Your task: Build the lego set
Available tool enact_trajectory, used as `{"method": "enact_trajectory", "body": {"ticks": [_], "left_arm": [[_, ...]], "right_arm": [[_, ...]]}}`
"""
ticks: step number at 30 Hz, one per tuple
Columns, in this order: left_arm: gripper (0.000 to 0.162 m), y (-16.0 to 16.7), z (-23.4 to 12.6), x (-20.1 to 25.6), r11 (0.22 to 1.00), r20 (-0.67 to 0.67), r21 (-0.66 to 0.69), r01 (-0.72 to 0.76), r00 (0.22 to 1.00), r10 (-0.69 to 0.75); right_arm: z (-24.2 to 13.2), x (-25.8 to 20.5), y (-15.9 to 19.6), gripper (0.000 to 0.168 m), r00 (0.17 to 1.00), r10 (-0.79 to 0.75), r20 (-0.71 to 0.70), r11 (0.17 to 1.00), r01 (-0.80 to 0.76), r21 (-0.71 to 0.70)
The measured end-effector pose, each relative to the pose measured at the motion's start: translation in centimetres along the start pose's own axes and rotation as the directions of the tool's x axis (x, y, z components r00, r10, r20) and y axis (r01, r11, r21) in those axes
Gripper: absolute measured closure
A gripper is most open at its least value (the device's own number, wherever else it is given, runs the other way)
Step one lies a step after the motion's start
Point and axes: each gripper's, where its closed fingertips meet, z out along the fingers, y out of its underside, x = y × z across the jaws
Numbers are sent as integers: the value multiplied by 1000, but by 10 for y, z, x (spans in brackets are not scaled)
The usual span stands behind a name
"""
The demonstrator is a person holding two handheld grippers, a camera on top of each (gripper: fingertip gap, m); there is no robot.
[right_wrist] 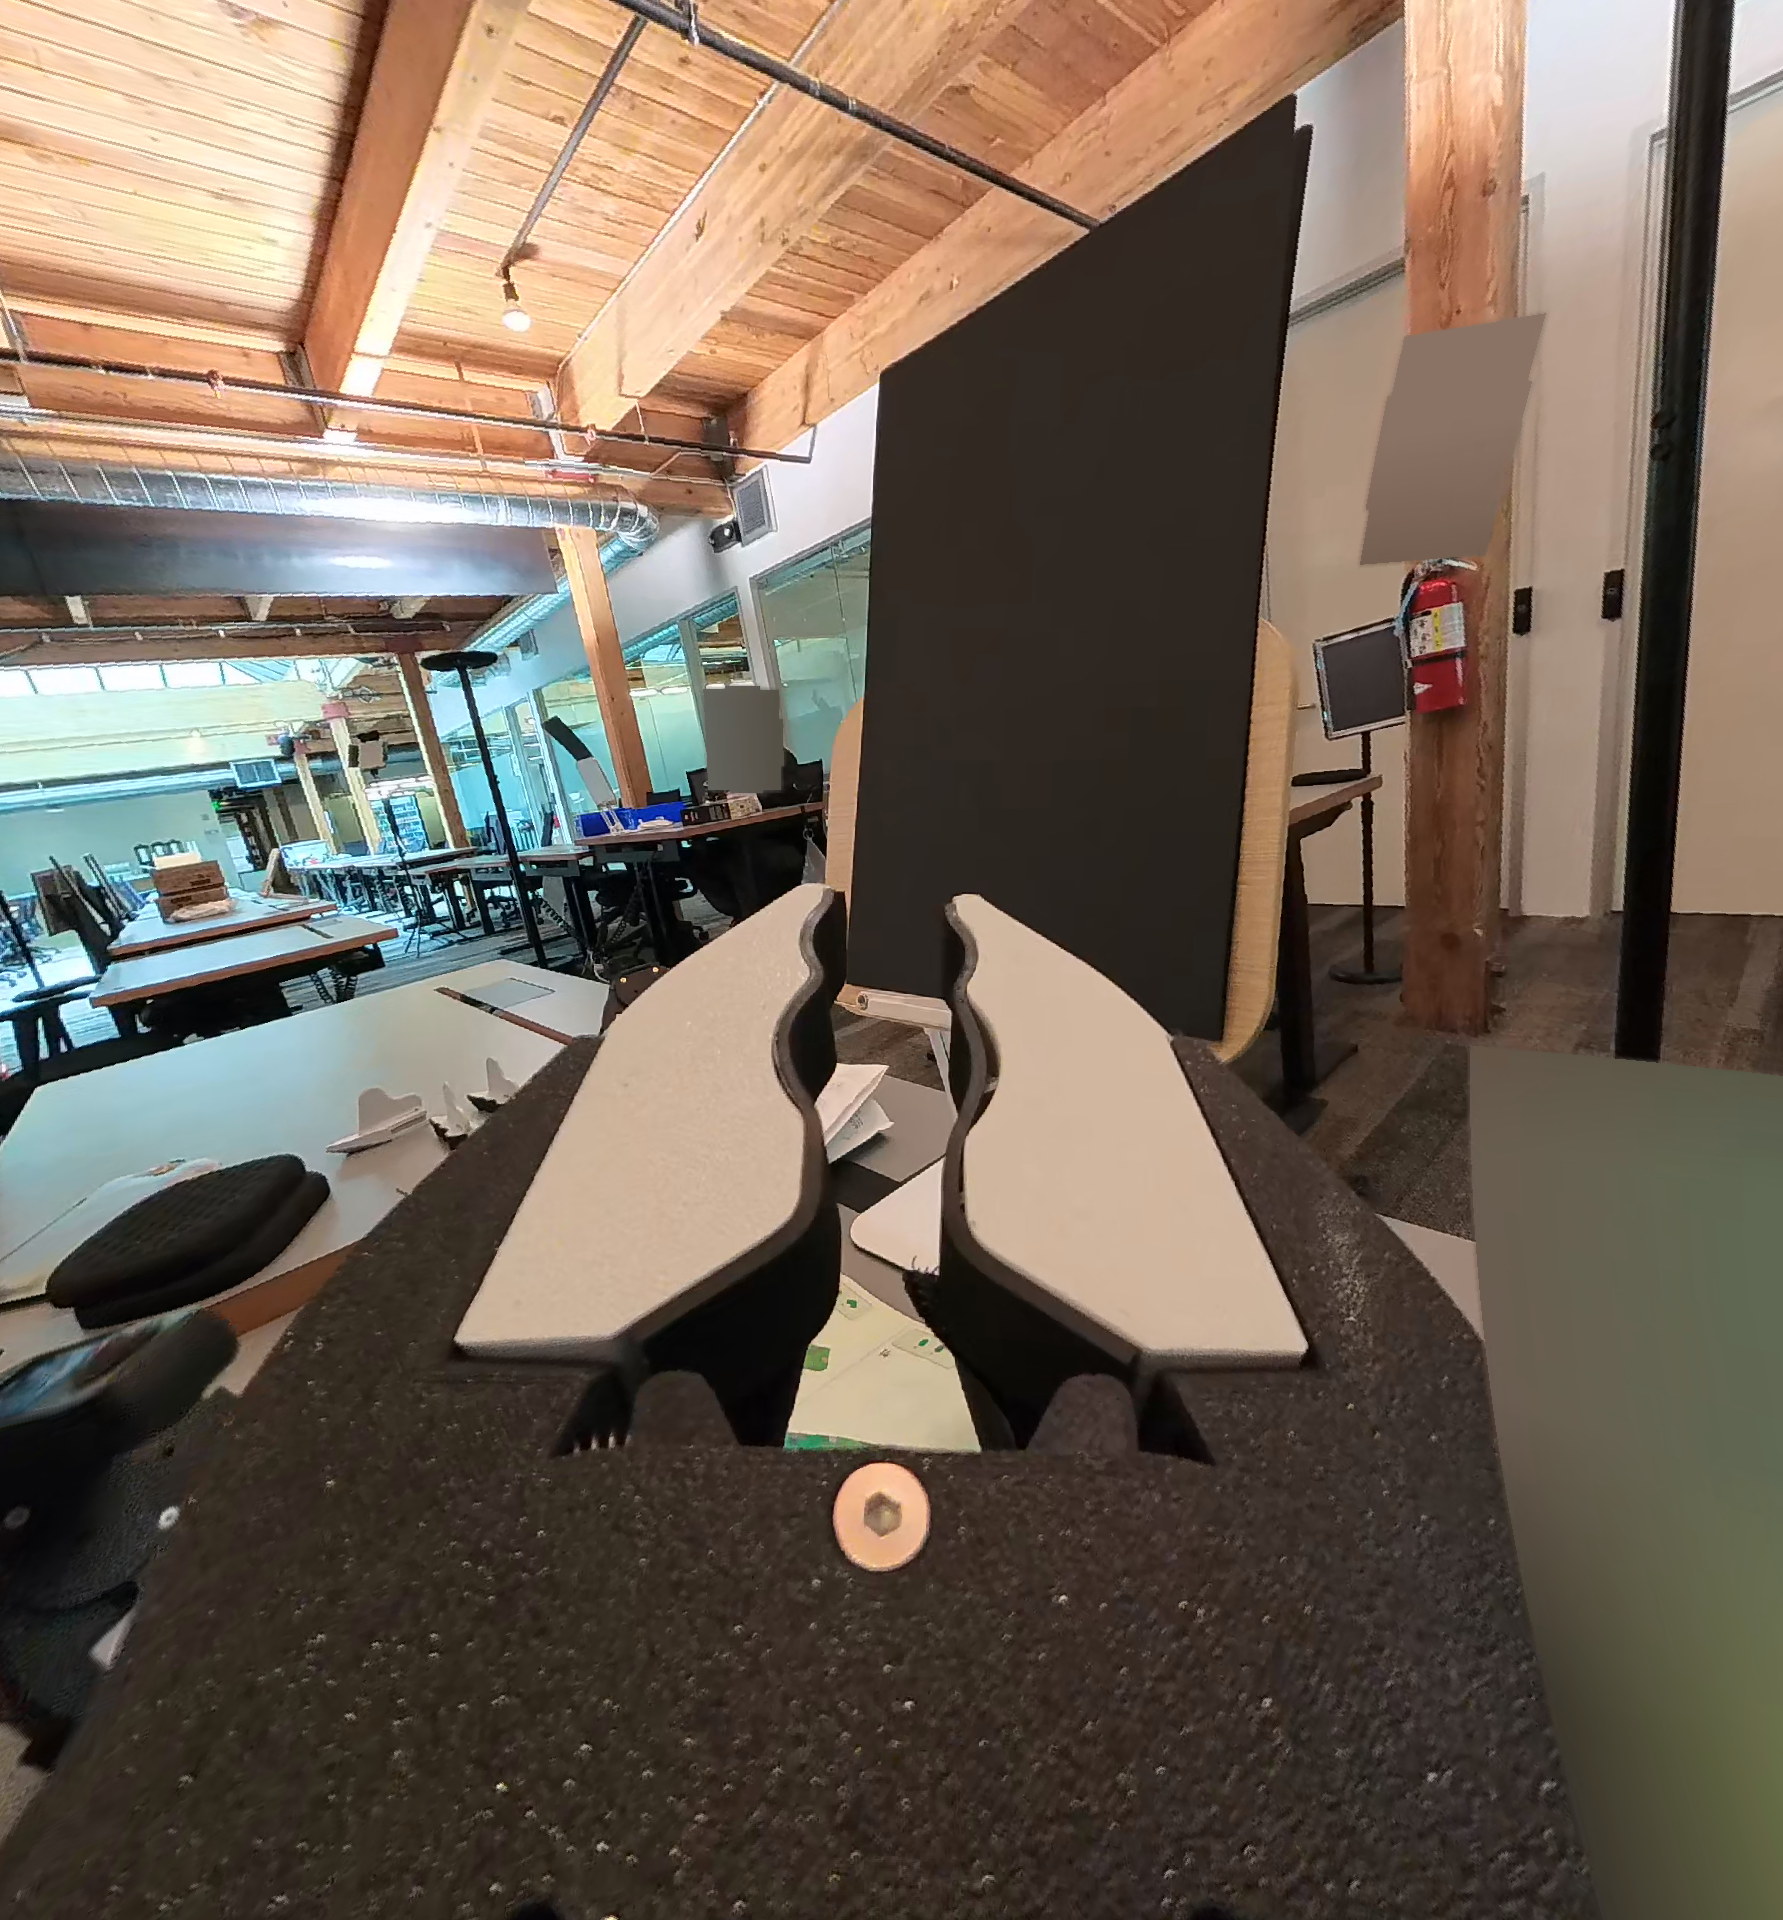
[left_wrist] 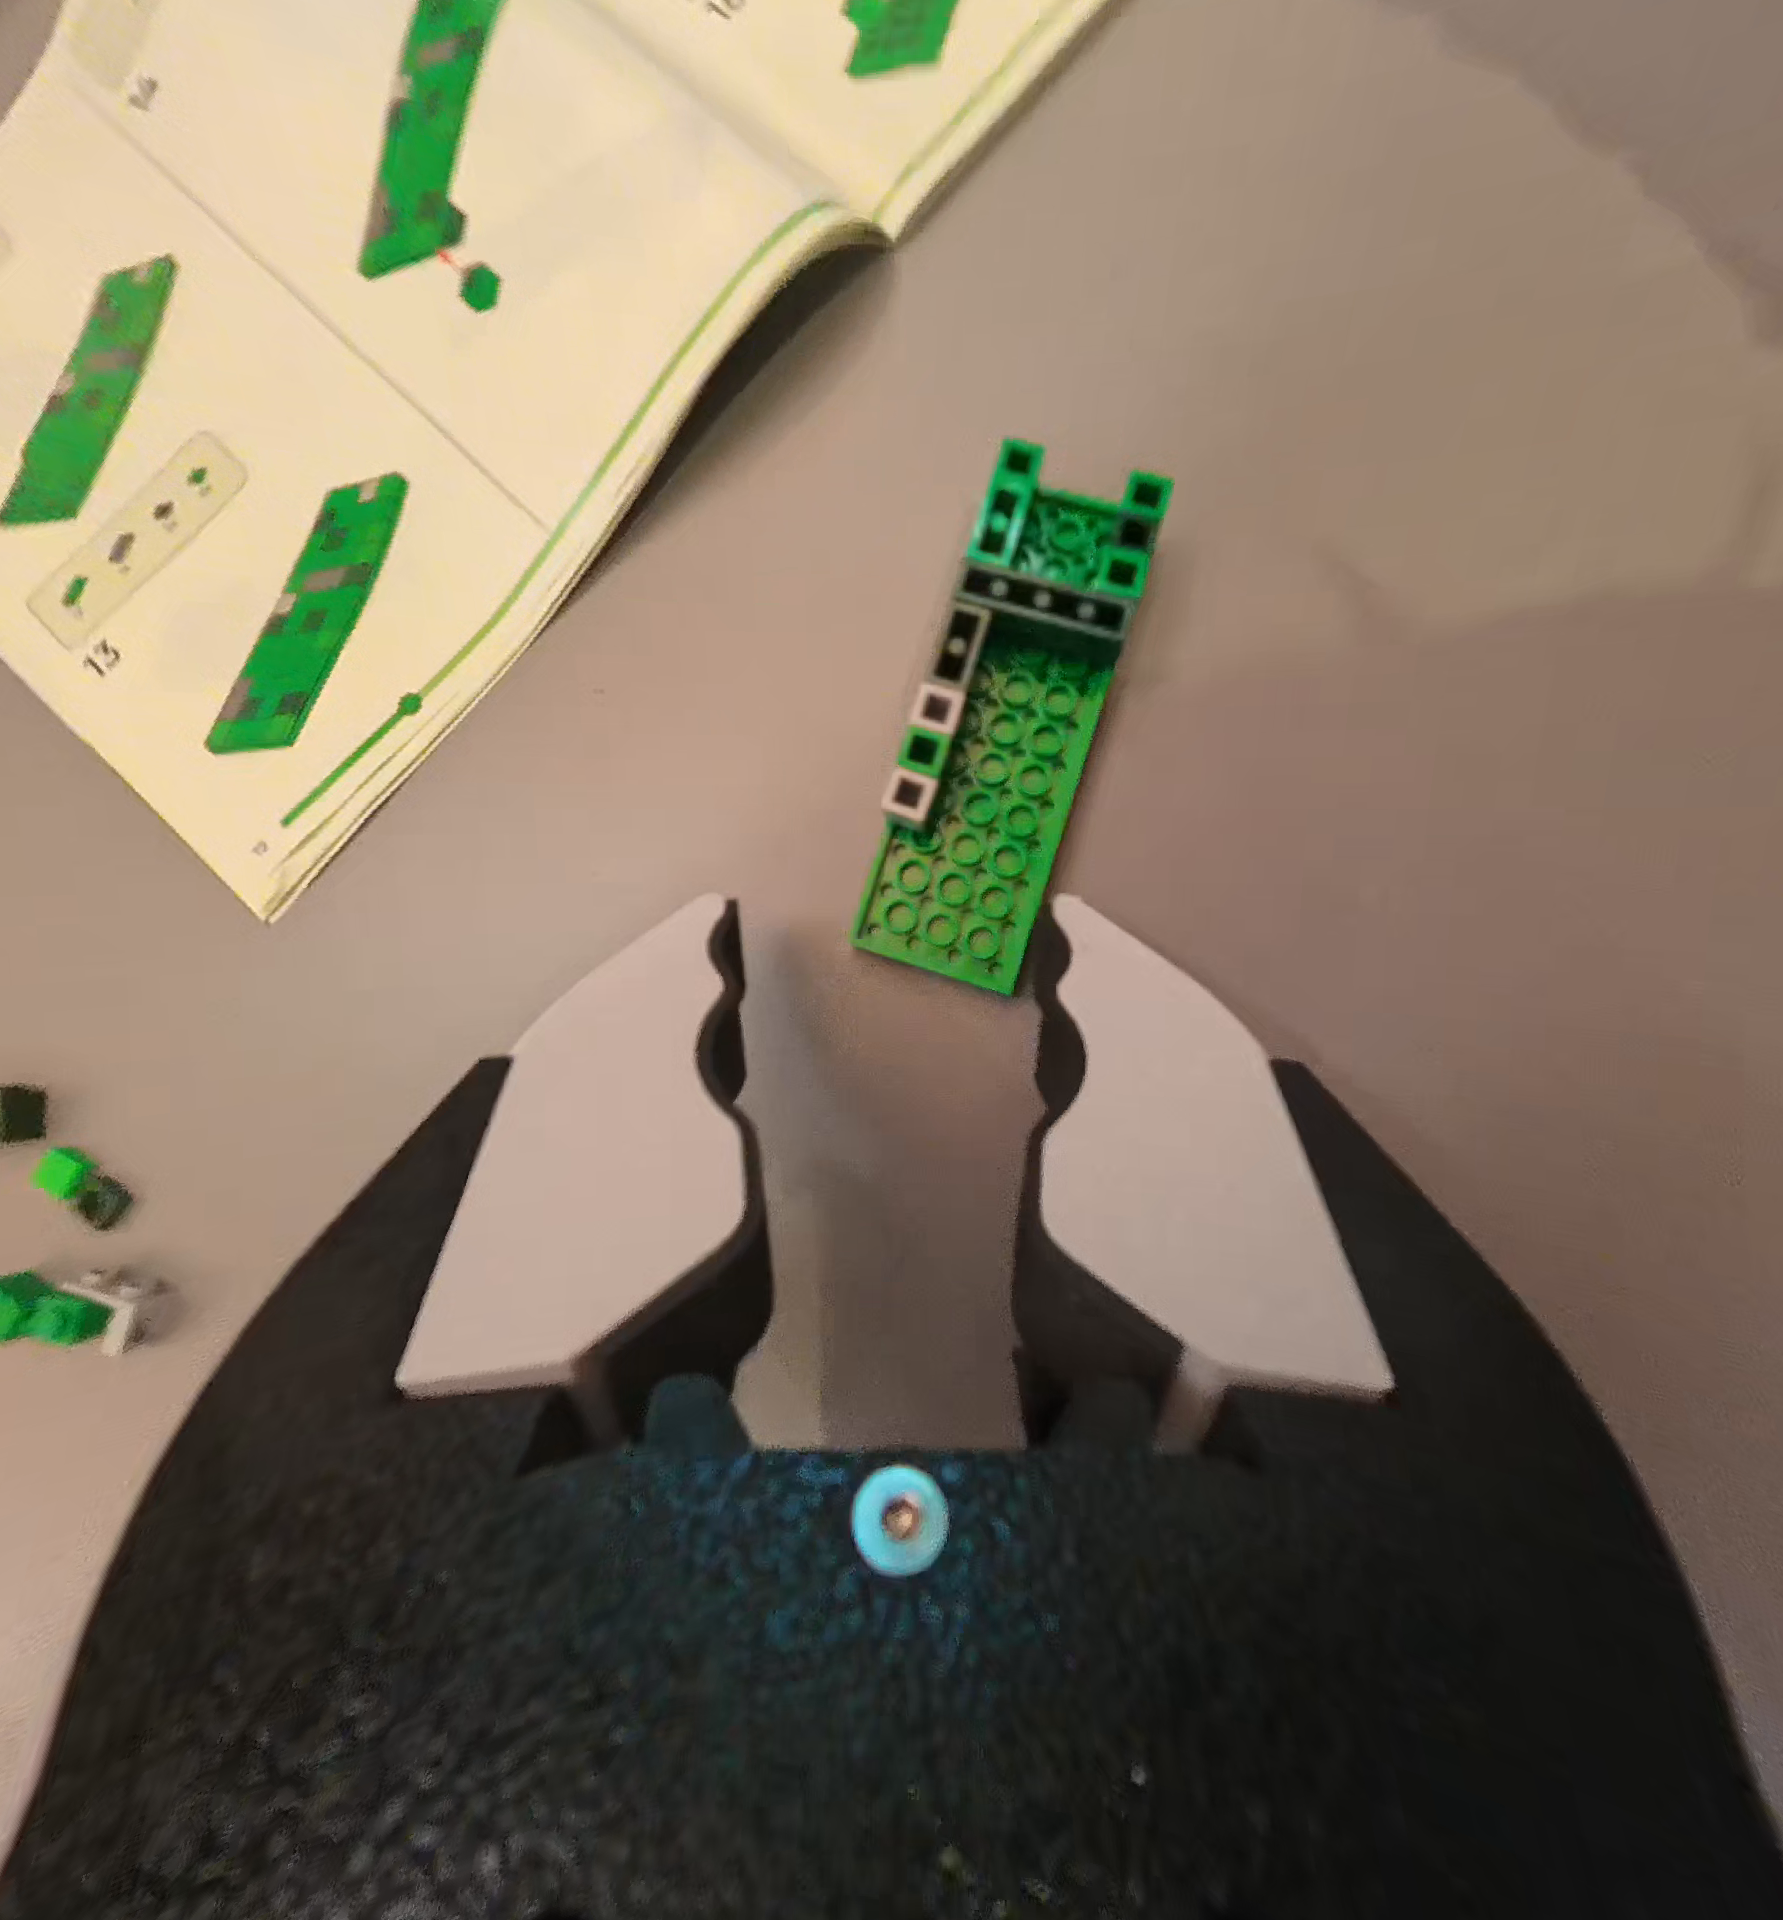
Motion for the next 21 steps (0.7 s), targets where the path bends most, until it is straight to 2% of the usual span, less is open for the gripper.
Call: {"method": "enact_trajectory", "body": {"ticks": [1,4,7,11,14,17,21], "left_arm": [[105,-2,-2,-2,998,-28,26,49,998,-48],[101,-4,-10,-11,993,-57,69,92,995,-88],[98,-3,-19,-20,992,-44,89,90,995,-86],[98,4,-38,-44,977,1,141,162,986,-164],[101,26,-62,-80,956,121,173,238,958,-260],[102,57,-86,-110,946,240,149,287,918,-316],[109,81,-94,-119,943,266,109,314,905,-332]], "right_arm": [[0,0,0,152,1000,-1,0,1000,1,0],[0,0,0,151,1000,-1,1,1000,1,1],[0,0,0,152,1000,2,3,1000,-2,2],[0,-1,1,151,1000,-2,3,1000,2,-4],[1,-2,0,152,1000,-5,4,1000,5,-4],[1,-1,0,152,1000,-4,2,1000,4,-2],[5,-4,2,152,1000,-5,9,1000,6,-11]]}}
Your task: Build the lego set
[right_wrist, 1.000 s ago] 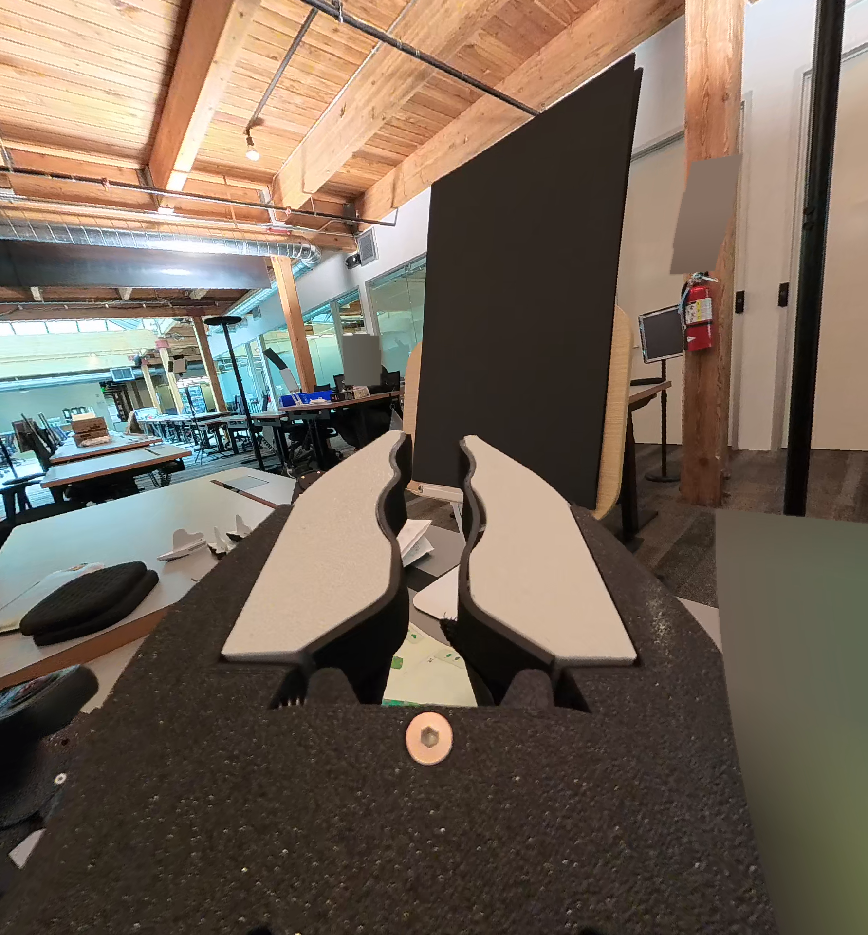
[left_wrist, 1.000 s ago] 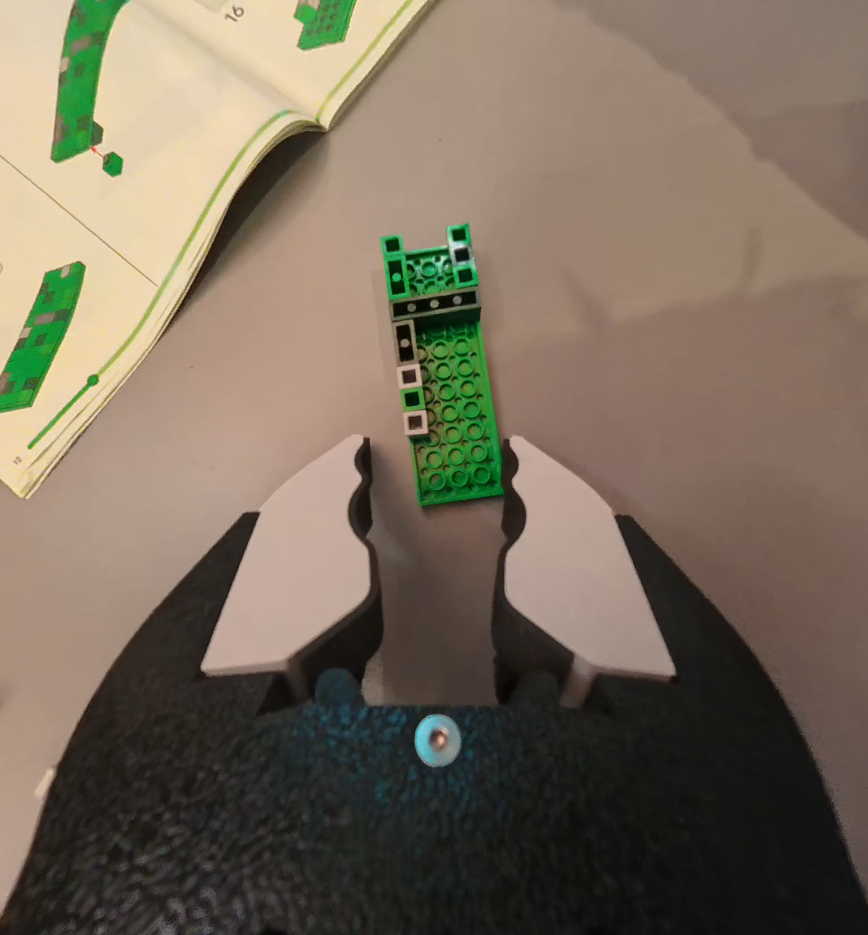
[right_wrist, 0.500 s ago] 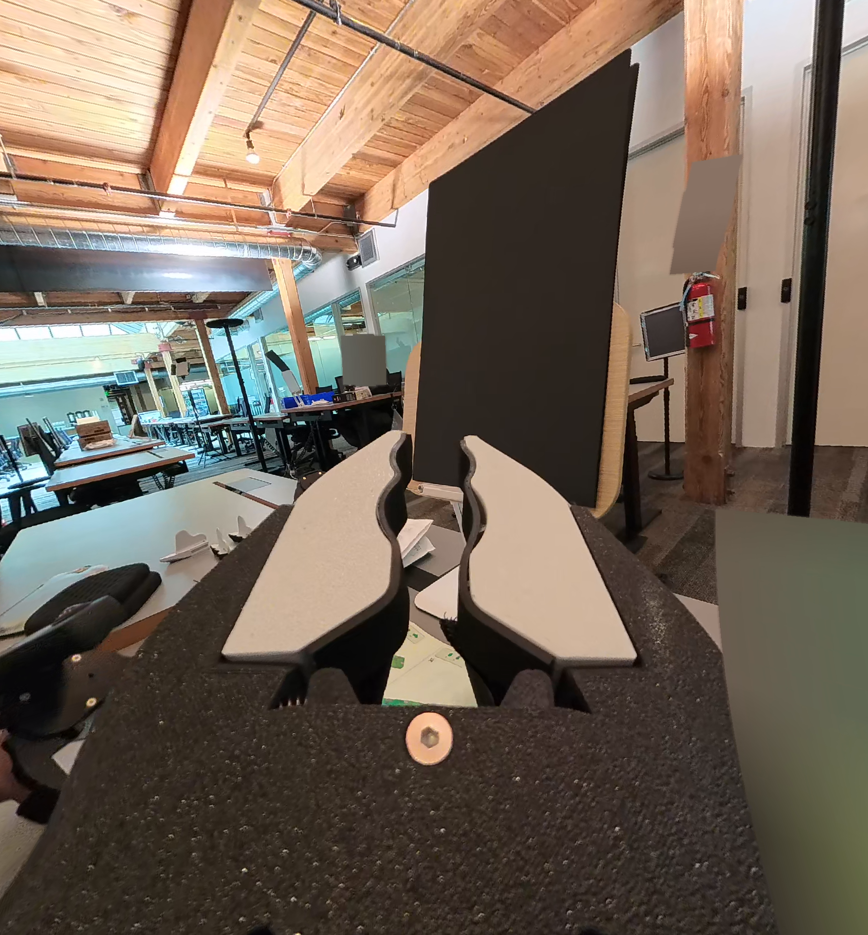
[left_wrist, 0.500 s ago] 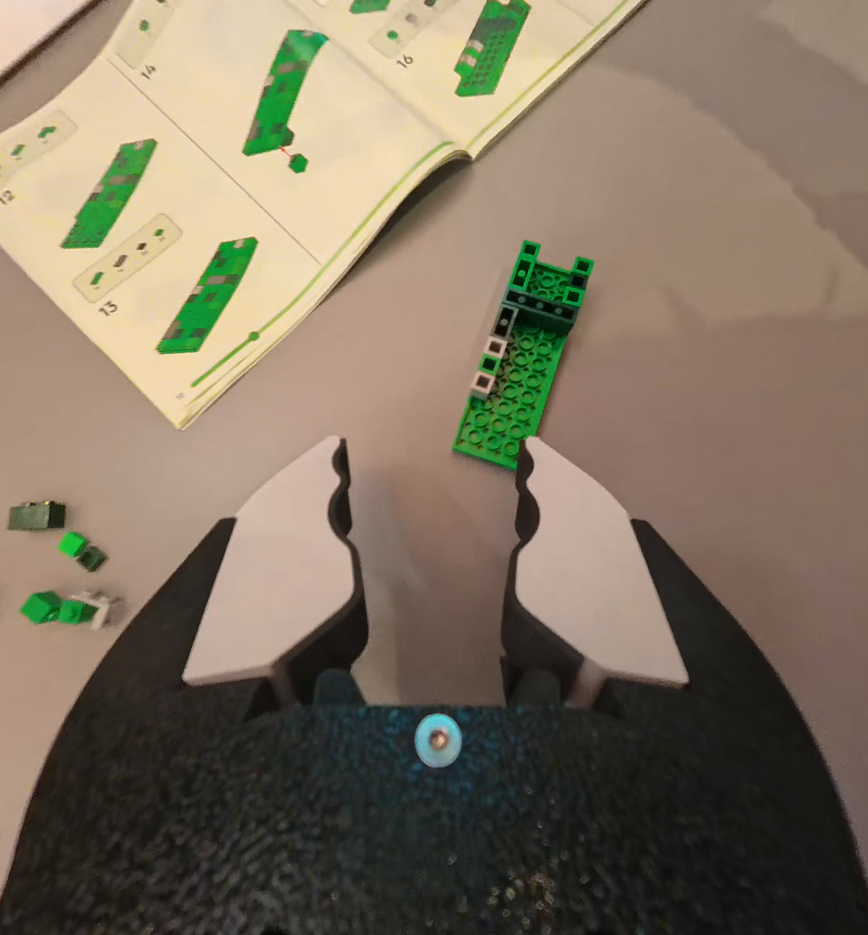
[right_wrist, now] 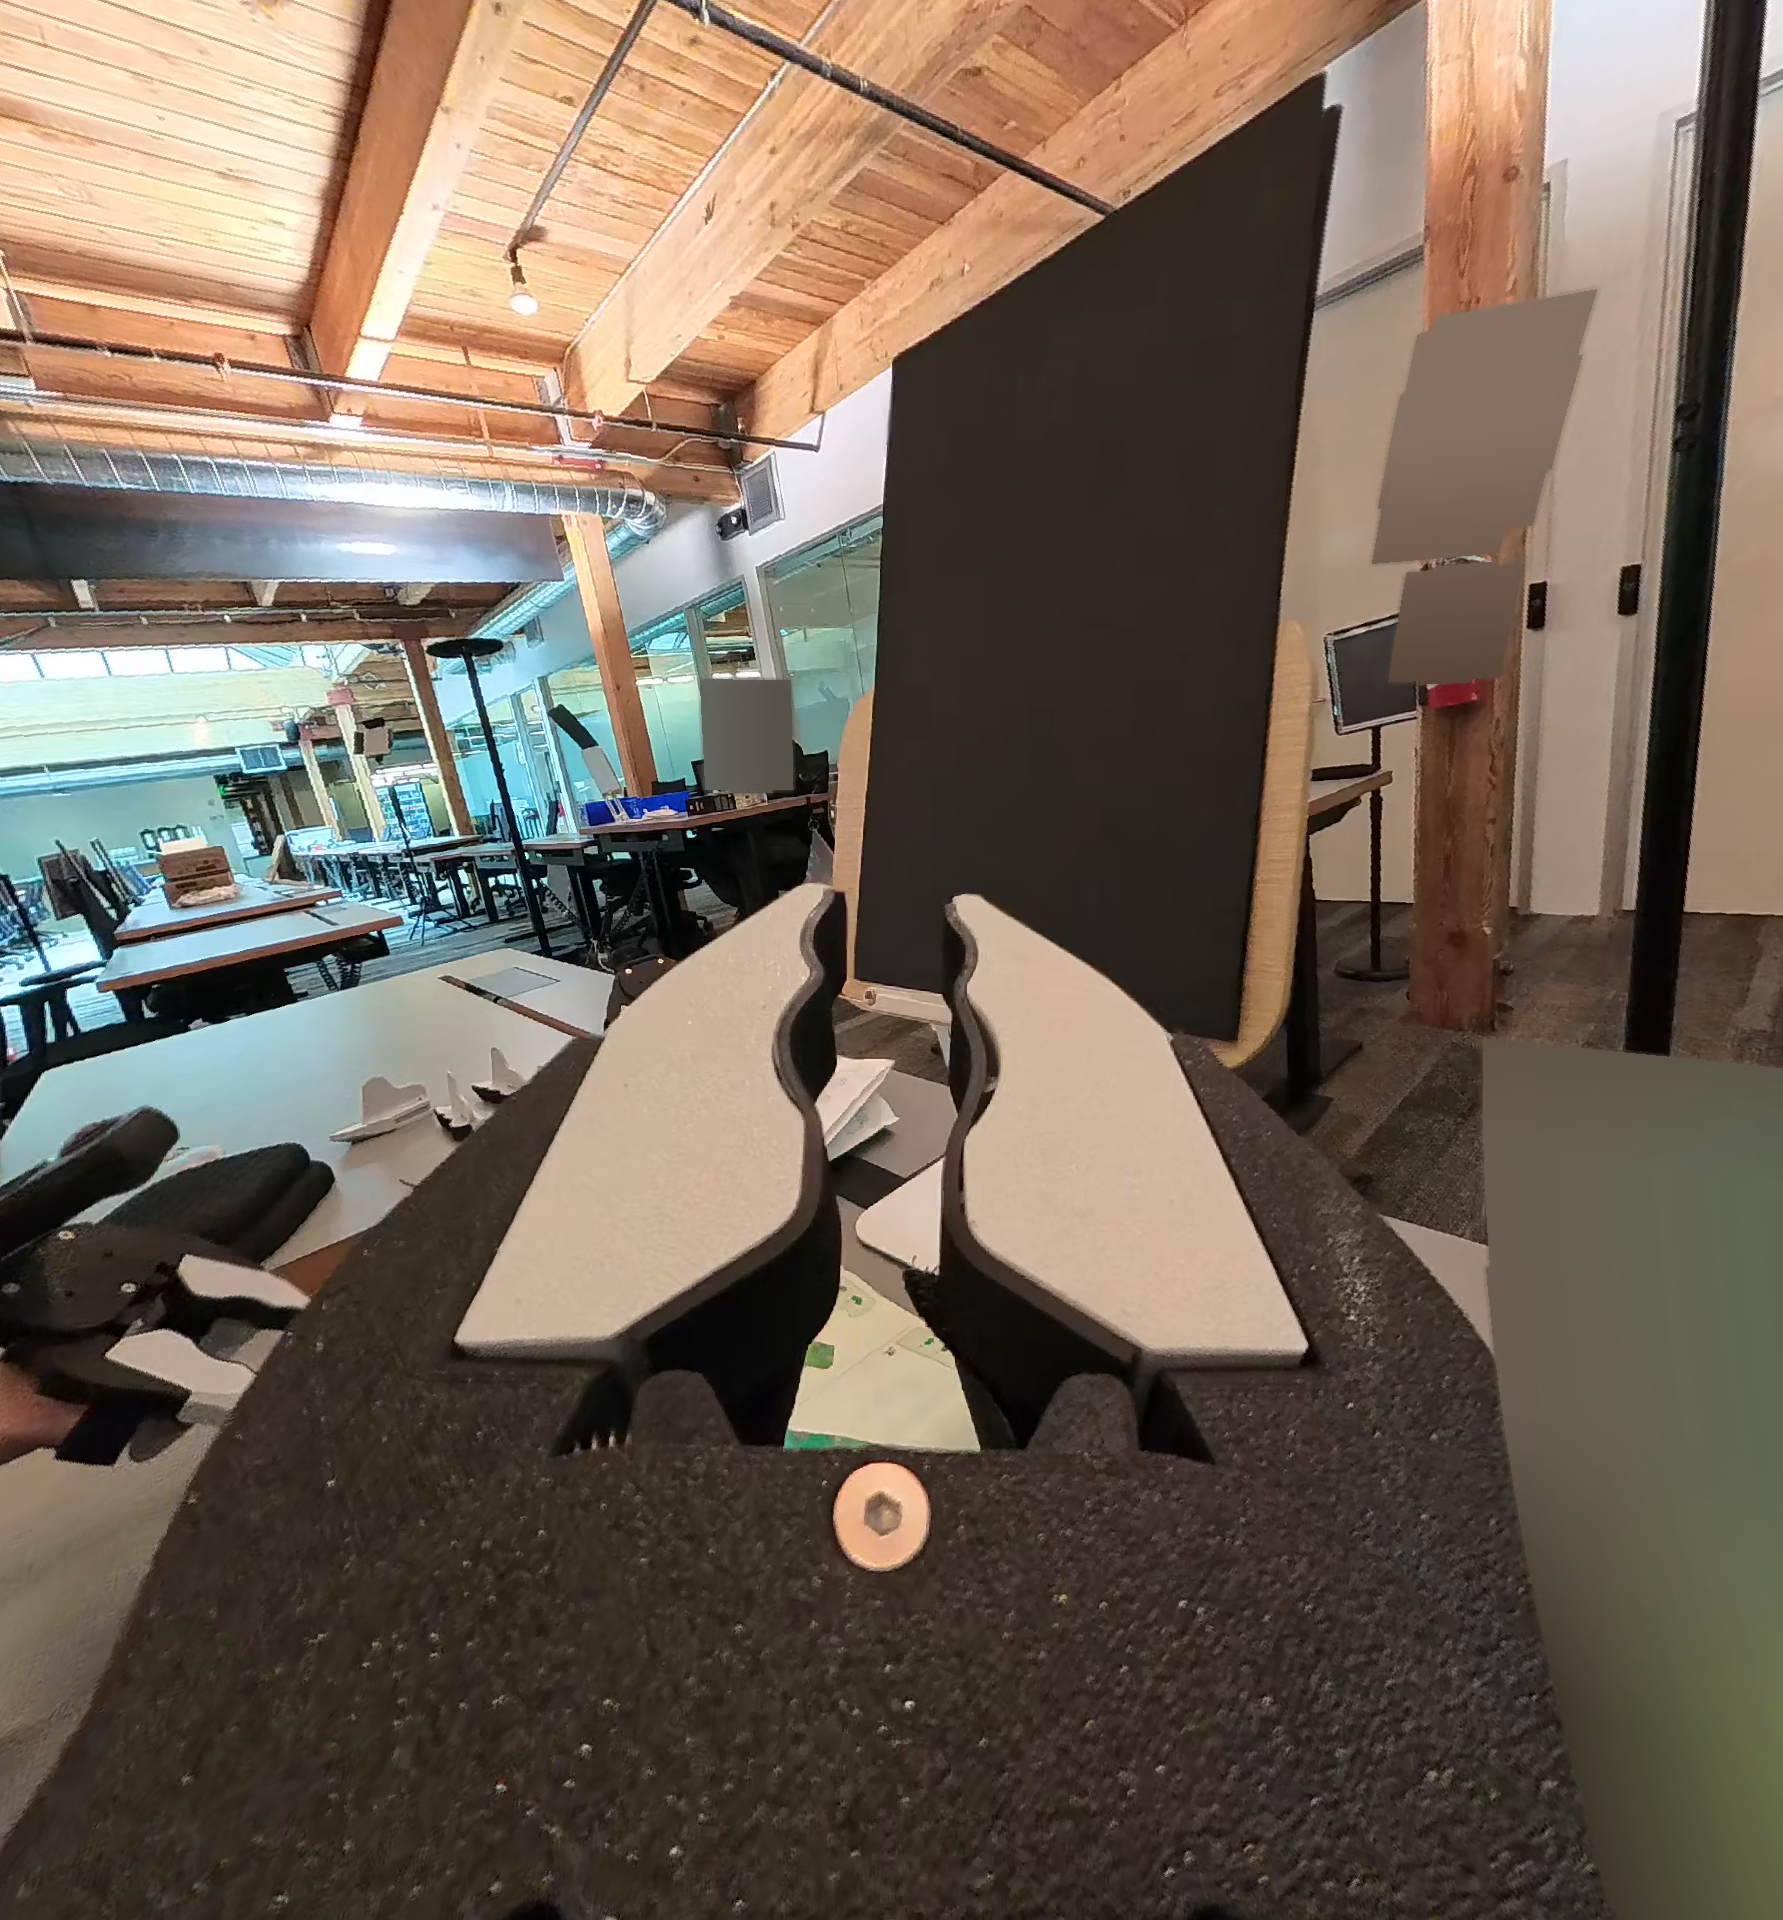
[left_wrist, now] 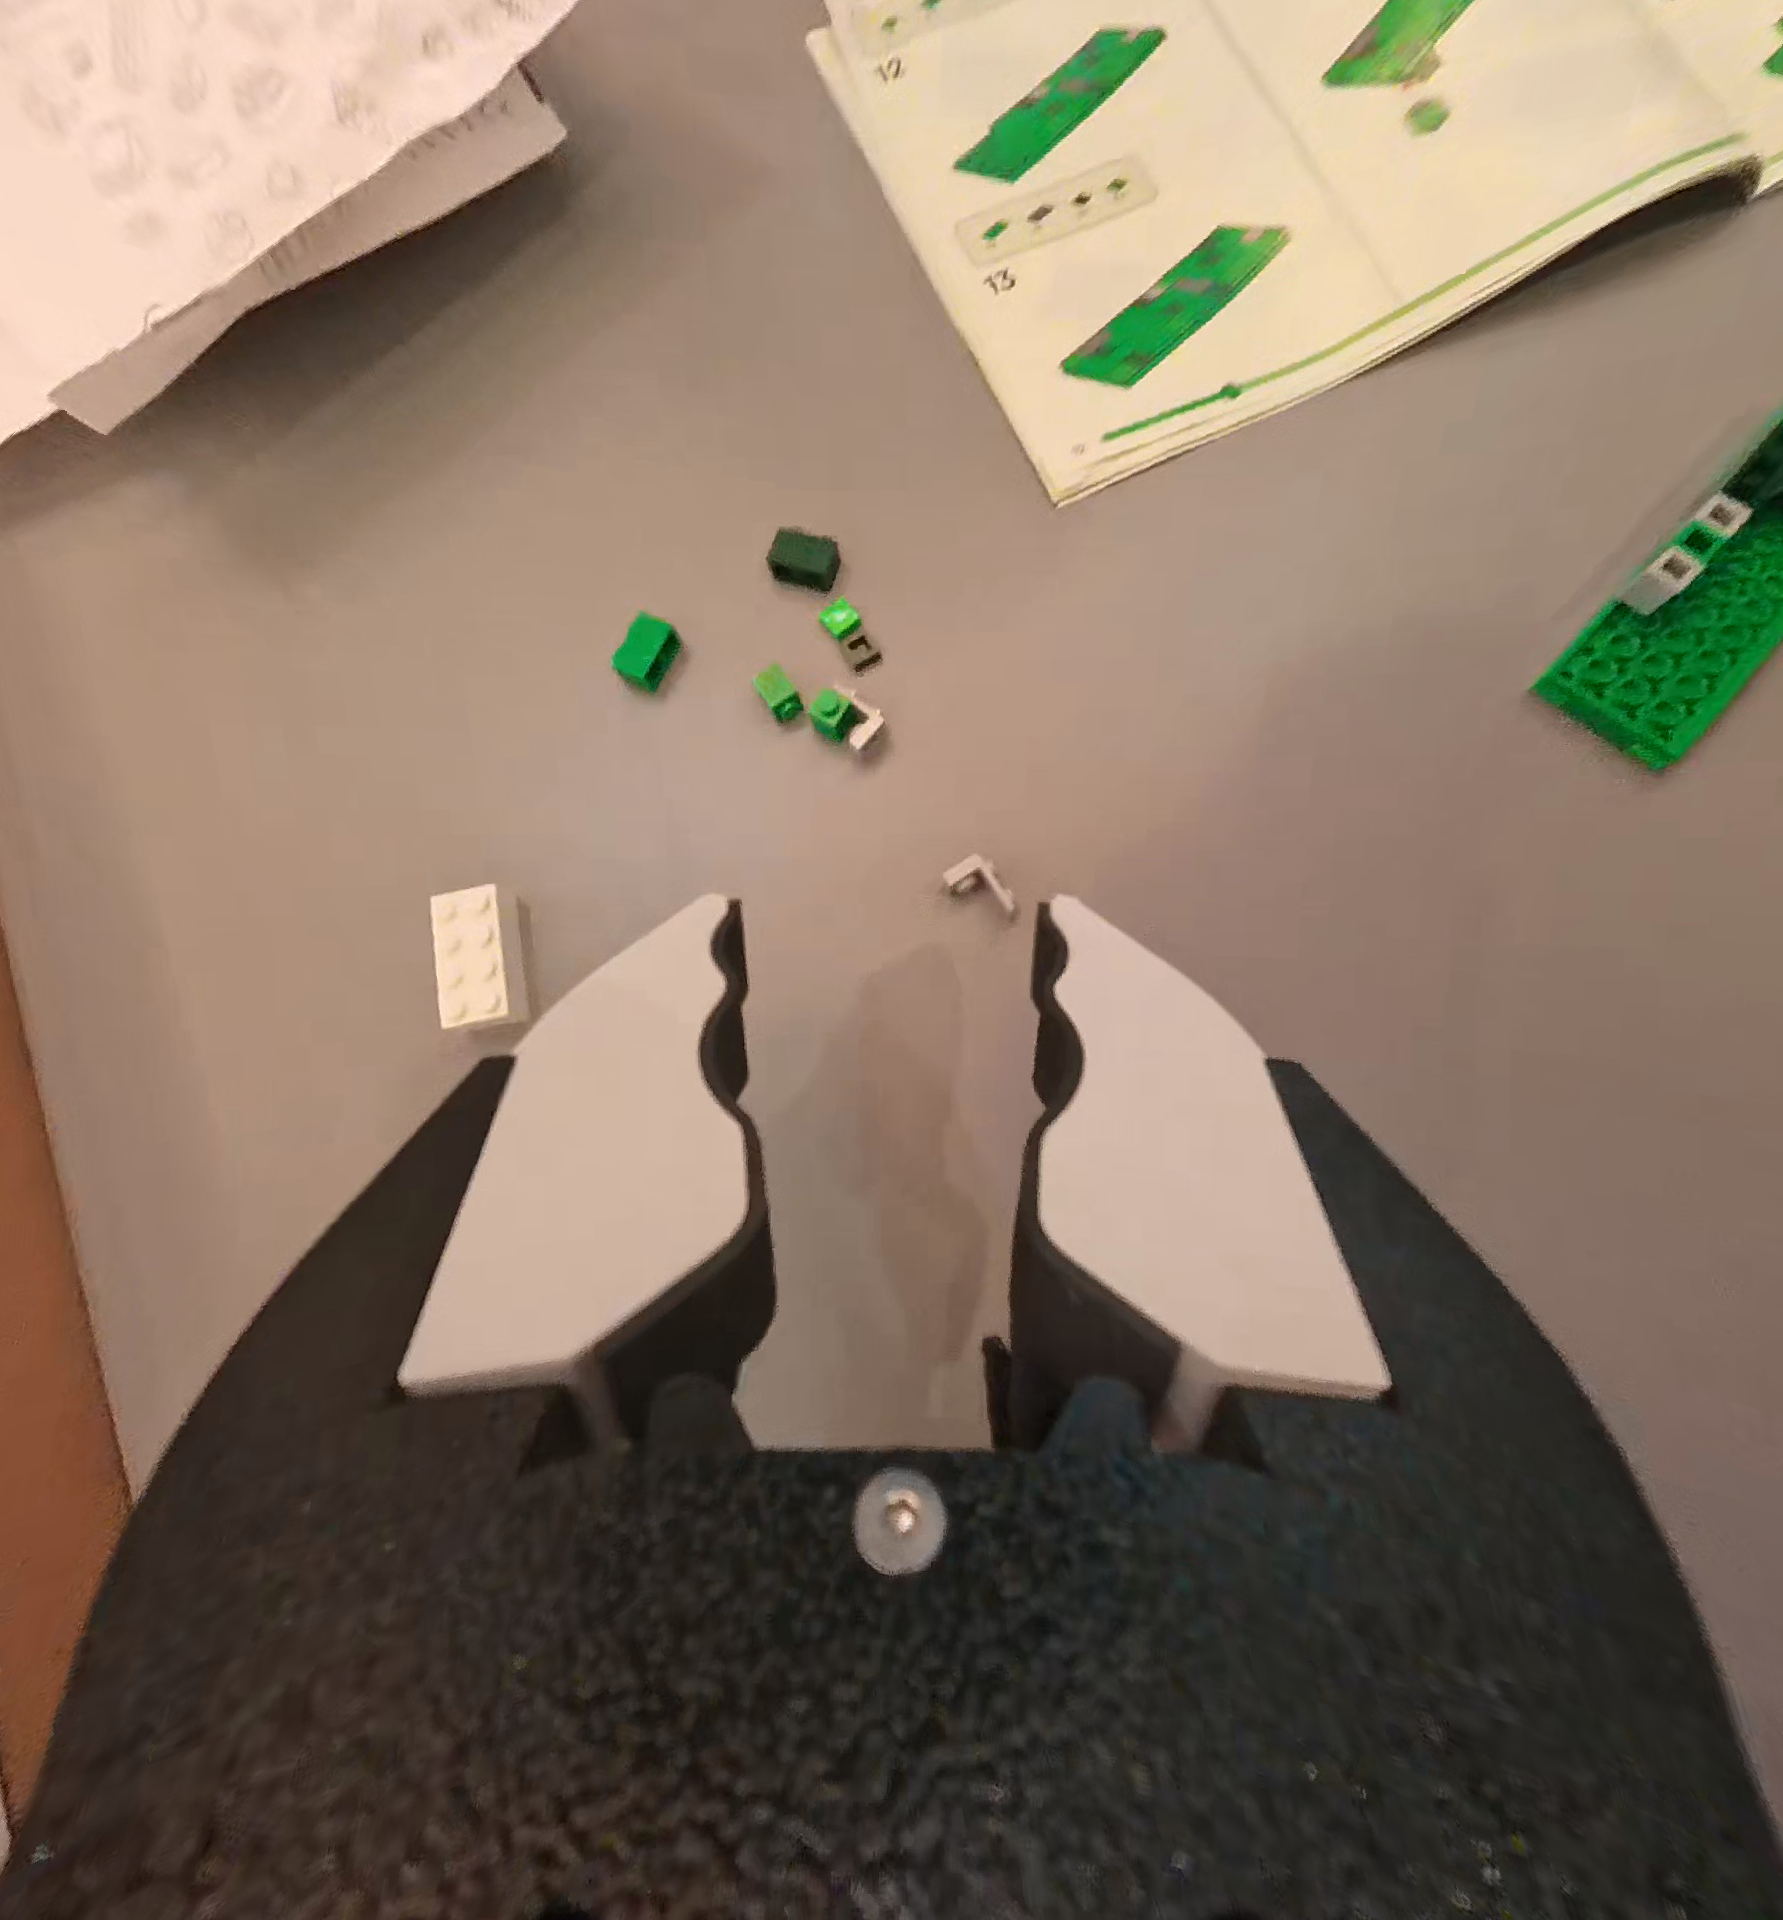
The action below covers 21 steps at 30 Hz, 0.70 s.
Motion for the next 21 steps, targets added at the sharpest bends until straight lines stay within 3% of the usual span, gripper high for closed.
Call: {"method": "enact_trajectory", "body": {"ticks": [4,9,13,21], "left_arm": [[119,-1,11,0,1000,-28,-10,11,1000,-12],[146,-14,35,-27,989,76,-36,144,987,-141],[142,-24,53,-27,943,-31,-75,324,945,-327],[146,-30,67,-30,935,-44,-148,323,942,-333]], "right_arm": [[5,-6,3,152,1000,-18,9,1000,18,-21],[7,-11,2,152,999,-32,17,999,32,-24],[9,-13,2,152,999,-38,21,999,39,-29],[10,-14,3,152,999,-29,31,999,30,-28]]}}
